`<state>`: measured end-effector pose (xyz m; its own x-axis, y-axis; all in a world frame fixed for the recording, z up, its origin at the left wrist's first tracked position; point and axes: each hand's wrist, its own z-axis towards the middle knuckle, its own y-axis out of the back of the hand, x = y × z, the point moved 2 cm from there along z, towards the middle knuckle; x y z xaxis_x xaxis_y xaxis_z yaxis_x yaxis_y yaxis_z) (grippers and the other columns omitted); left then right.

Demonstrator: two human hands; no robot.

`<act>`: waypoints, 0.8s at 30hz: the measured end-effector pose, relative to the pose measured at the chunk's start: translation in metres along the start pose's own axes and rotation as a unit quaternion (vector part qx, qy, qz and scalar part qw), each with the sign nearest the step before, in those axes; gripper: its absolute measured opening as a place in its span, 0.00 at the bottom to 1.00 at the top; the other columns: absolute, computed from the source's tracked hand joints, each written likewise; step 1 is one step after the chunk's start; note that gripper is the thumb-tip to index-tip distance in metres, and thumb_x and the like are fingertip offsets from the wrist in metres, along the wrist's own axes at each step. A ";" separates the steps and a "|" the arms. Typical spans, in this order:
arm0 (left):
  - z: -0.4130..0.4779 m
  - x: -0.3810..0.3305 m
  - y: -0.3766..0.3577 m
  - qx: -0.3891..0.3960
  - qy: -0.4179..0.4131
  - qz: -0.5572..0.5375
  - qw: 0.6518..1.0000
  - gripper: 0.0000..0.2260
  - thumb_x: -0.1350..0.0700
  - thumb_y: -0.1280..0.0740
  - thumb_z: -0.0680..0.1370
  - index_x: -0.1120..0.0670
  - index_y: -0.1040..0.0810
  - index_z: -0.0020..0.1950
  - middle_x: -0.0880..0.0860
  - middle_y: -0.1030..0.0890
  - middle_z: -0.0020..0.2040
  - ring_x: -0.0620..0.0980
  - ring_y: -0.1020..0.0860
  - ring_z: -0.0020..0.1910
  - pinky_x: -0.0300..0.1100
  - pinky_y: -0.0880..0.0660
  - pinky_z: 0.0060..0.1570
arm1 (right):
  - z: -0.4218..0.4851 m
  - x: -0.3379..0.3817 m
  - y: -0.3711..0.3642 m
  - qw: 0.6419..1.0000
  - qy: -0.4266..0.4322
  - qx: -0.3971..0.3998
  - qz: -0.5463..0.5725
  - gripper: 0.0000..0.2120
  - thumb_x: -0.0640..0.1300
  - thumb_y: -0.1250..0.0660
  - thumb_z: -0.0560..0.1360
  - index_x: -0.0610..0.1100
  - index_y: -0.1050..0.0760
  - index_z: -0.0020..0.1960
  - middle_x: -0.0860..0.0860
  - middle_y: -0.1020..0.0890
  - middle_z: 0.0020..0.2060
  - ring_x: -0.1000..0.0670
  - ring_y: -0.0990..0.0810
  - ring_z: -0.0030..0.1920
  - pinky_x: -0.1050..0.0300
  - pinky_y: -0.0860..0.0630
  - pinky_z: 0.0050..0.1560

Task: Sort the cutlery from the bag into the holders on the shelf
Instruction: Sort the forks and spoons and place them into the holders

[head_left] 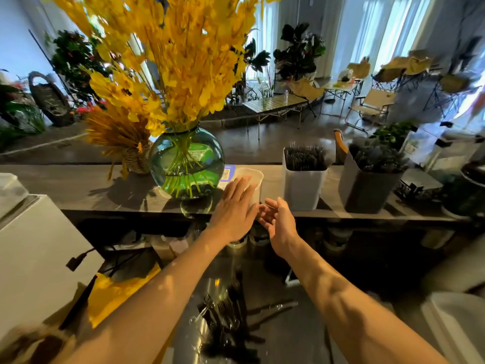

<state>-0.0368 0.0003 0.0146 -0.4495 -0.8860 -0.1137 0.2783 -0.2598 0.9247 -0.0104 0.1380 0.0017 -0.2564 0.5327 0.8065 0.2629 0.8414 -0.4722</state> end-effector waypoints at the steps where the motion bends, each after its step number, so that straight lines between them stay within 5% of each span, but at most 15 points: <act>1: -0.009 -0.004 0.000 0.002 -0.005 -0.001 1.000 0.28 0.43 0.52 0.84 0.56 0.44 0.82 0.54 0.49 0.83 0.53 0.55 0.82 0.53 0.52 0.80 | -0.004 -0.002 0.001 1.000 -0.003 0.000 0.002 0.17 0.52 0.46 0.86 0.43 0.22 0.55 0.44 0.18 0.47 0.46 0.20 0.50 0.51 0.24 0.59; 9: -0.117 -0.037 -0.037 0.037 0.064 -0.109 0.991 0.26 0.48 0.45 0.85 0.54 0.44 0.82 0.50 0.50 0.83 0.47 0.57 0.82 0.51 0.52 0.80 | -0.054 -0.051 0.047 0.999 -0.038 0.003 0.008 0.18 0.51 0.45 0.86 0.41 0.22 0.58 0.45 0.17 0.47 0.47 0.19 0.49 0.49 0.24 0.62; 12: -0.163 -0.042 -0.056 0.051 0.090 -0.131 0.986 0.27 0.48 0.44 0.84 0.53 0.45 0.82 0.48 0.50 0.83 0.46 0.57 0.82 0.52 0.49 0.80 | -0.068 -0.081 0.066 0.998 -0.053 -0.001 -0.017 0.14 0.48 0.43 0.85 0.42 0.22 0.55 0.46 0.16 0.45 0.48 0.18 0.45 0.53 0.23 0.55; 20: -0.297 -0.060 -0.112 0.159 0.152 -0.172 0.960 0.30 0.49 0.42 0.80 0.58 0.39 0.80 0.55 0.43 0.82 0.54 0.48 0.81 0.54 0.47 0.79 | -0.115 -0.177 0.129 0.981 -0.096 -0.002 -0.168 0.06 0.41 0.37 0.82 0.44 0.21 0.53 0.47 0.17 0.46 0.49 0.20 0.46 0.57 0.25 0.49; 24: -0.359 -0.066 -0.137 0.258 0.166 -0.132 0.942 0.30 0.48 0.40 0.82 0.57 0.43 0.81 0.55 0.47 0.83 0.55 0.51 0.82 0.50 0.56 0.80 | -0.133 -0.223 0.170 0.953 -0.062 0.008 -0.296 0.05 0.37 0.35 0.82 0.39 0.20 0.54 0.44 0.18 0.50 0.48 0.20 0.51 0.53 0.26 0.56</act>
<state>0.2597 -0.0441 -0.2351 -0.1303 -0.9101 -0.3934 -0.2953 -0.3431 0.8917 0.2148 0.1500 -0.2111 -0.4638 -0.0292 0.8855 0.0240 0.9987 0.0455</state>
